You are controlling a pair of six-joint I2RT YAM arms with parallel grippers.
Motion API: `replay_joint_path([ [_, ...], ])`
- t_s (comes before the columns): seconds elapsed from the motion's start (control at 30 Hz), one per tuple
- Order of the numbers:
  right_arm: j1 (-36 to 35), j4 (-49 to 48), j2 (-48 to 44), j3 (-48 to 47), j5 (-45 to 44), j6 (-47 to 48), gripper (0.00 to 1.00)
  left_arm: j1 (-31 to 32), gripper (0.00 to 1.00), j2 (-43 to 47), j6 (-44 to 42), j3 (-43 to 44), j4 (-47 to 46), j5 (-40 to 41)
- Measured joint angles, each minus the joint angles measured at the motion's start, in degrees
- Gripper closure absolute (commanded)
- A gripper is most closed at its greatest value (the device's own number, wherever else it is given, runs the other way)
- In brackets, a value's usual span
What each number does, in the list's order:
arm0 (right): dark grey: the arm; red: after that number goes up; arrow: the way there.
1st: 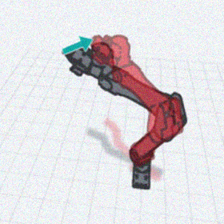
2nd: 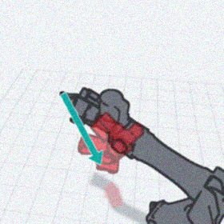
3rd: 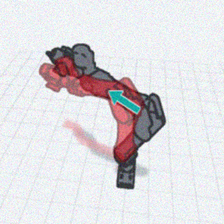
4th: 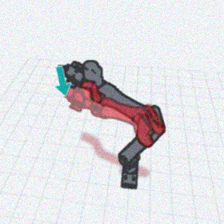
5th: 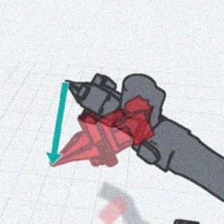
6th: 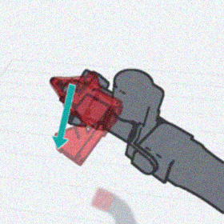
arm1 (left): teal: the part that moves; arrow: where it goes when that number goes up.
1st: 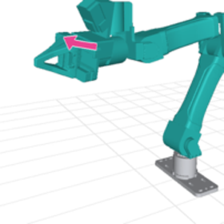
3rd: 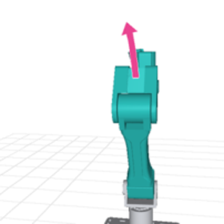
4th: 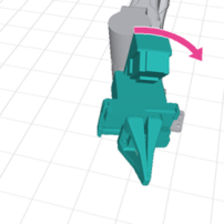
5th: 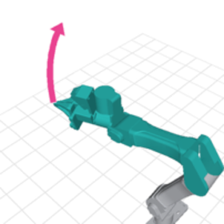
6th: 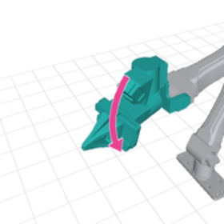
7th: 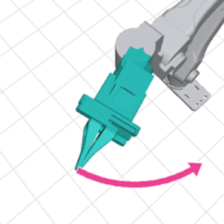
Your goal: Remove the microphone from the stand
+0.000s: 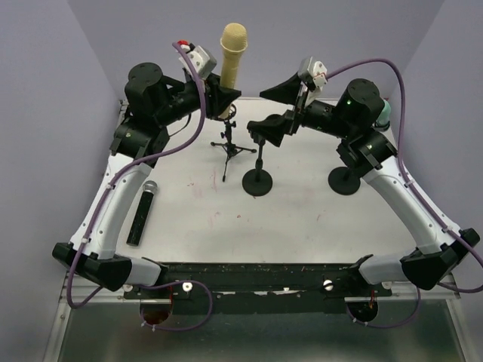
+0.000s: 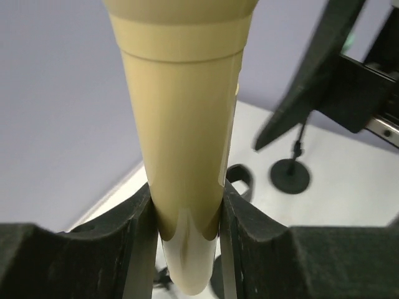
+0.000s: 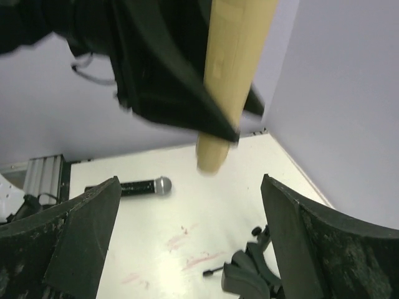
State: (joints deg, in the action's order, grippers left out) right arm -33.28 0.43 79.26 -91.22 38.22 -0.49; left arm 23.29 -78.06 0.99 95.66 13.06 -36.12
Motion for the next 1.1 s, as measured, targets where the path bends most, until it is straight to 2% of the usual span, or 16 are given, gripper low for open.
replay_joint_path([
  [0.23,-0.02,6.71,-5.79,8.17,-0.50,5.70,0.00,-1.55,1.00,2.43,-13.94,14.01,18.45,18.58],
  [0.33,-0.02,9.46,-6.16,8.85,-1.79,8.07,0.00,-4.00,1.00,4.44,-16.13,15.34,26.25,27.21],
  [0.43,-0.02,15.98,-5.92,6.71,-3.61,11.21,0.00,-7.61,1.00,8.39,-18.10,8.83,31.65,36.81],
  [0.5,-0.02,19.93,-5.92,4.61,-5.42,12.94,0.00,-10.45,1.00,12.28,-21.35,0.61,34.60,43.45],
  [0.57,-0.02,22.43,-6.71,3.80,-7.45,13.84,0.00,-13.53,1.00,15.08,-23.32,-5.84,37.48,46.23],
  [0.77,-0.02,23.85,-8.57,5.60,-9.01,12.83,0.00,-24.11,1.00,17.70,-23.71,-21.38,44.02,46.07],
  [0.9,-0.02,23.89,-8.09,5.81,-9.79,12.52,0.00,-28.20,1.00,17.07,-23.06,-30.29,43.23,45.86],
  [1.1,-0.02,23.87,-8.13,6.64,-10.47,11.50,0.00,-34.01,1.00,14.64,-22.43,-35.12,37.99,45.70],
])
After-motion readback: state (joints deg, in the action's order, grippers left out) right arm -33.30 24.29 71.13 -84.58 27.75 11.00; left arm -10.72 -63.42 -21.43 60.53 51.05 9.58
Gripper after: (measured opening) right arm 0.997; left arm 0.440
